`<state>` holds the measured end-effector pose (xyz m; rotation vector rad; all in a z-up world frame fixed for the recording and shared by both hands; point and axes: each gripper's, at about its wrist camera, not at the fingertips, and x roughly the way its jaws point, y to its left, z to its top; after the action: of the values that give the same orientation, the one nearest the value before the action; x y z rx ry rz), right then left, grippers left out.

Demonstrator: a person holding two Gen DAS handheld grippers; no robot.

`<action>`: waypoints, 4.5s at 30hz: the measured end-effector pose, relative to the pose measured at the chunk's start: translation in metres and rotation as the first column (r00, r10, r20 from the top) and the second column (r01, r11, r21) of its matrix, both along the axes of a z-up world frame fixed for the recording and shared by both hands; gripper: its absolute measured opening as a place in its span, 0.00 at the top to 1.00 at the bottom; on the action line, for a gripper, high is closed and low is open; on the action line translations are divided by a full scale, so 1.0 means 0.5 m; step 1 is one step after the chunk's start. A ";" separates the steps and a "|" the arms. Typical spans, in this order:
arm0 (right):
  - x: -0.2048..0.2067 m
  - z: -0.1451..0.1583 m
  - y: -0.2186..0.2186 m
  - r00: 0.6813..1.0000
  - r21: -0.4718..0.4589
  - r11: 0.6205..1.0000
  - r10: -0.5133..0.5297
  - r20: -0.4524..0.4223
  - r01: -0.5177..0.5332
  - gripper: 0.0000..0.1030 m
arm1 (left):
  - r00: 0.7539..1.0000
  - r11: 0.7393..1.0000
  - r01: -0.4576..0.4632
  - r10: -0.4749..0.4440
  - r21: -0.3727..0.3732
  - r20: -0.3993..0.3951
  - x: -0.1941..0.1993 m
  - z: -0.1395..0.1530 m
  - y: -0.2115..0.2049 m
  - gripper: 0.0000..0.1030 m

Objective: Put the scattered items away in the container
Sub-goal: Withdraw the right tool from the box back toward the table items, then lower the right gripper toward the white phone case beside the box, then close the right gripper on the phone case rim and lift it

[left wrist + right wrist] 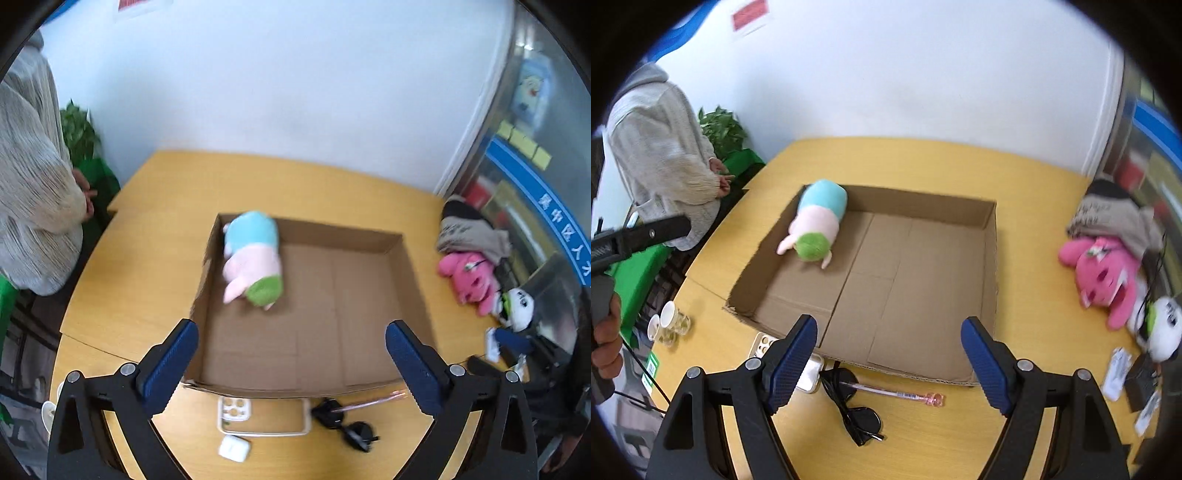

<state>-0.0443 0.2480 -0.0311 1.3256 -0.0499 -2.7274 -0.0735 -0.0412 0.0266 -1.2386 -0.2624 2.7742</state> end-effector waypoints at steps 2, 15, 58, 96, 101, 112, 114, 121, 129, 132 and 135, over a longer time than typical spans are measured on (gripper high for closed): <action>0.023 0.021 -0.002 1.000 -0.004 1.000 0.004 -0.019 -0.004 0.21 | 1.000 1.000 0.000 0.000 -0.004 -0.022 0.013 0.021 0.016 0.00; 0.115 0.064 0.024 0.998 0.021 1.000 -0.013 -0.058 0.014 0.22 | 0.999 0.999 -0.006 0.004 -0.046 -0.040 0.088 0.040 0.141 0.00; 0.154 0.053 -0.006 0.999 0.013 1.000 -0.020 -0.027 0.020 0.22 | 1.000 0.998 0.016 -0.016 -0.055 0.005 0.136 0.012 0.142 0.00; 0.043 -0.195 -0.176 0.956 -0.208 0.978 0.047 0.289 0.015 0.22 | 0.935 0.992 -0.023 -0.022 0.122 0.354 0.056 -0.305 -0.128 0.01; 0.018 -0.312 -0.200 0.901 -0.311 0.941 0.016 0.434 0.133 0.26 | 0.894 0.988 -0.022 -0.049 0.153 0.445 0.011 -0.415 -0.148 0.05; -0.052 -0.461 -0.270 0.861 -0.281 0.941 -0.022 0.508 0.189 0.38 | 0.821 0.993 0.000 -0.067 0.117 0.567 -0.029 -0.577 -0.146 0.35; -0.061 -0.471 -0.271 0.862 -0.258 0.947 -0.036 0.505 0.191 0.39 | 0.819 0.992 -0.002 -0.069 0.123 0.570 -0.026 -0.586 -0.146 0.38; -0.085 -0.484 -0.282 0.871 -0.196 0.965 -0.058 0.487 0.173 0.56 | 0.839 0.998 0.015 -0.050 0.068 0.542 -0.018 -0.576 -0.140 0.65; -0.076 -0.492 -0.287 0.855 -0.157 0.977 -0.045 0.516 0.147 0.94 | 0.826 0.997 -0.014 -0.030 0.073 0.563 0.007 -0.566 -0.146 0.91; -0.062 -0.483 -0.281 0.854 -0.165 0.976 -0.035 0.519 0.140 0.94 | 0.834 0.997 -0.013 -0.032 0.078 0.552 0.032 -0.545 -0.140 0.92; -0.045 -0.454 -0.276 0.864 -0.185 0.974 -0.020 0.503 0.130 0.94 | 0.848 0.998 -0.007 -0.025 0.058 0.530 0.058 -0.509 -0.136 0.92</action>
<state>-0.0668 0.1103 -0.2580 1.9487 -0.4324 -2.2694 -0.0446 -0.1090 -0.2279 -1.9639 -0.3667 2.3293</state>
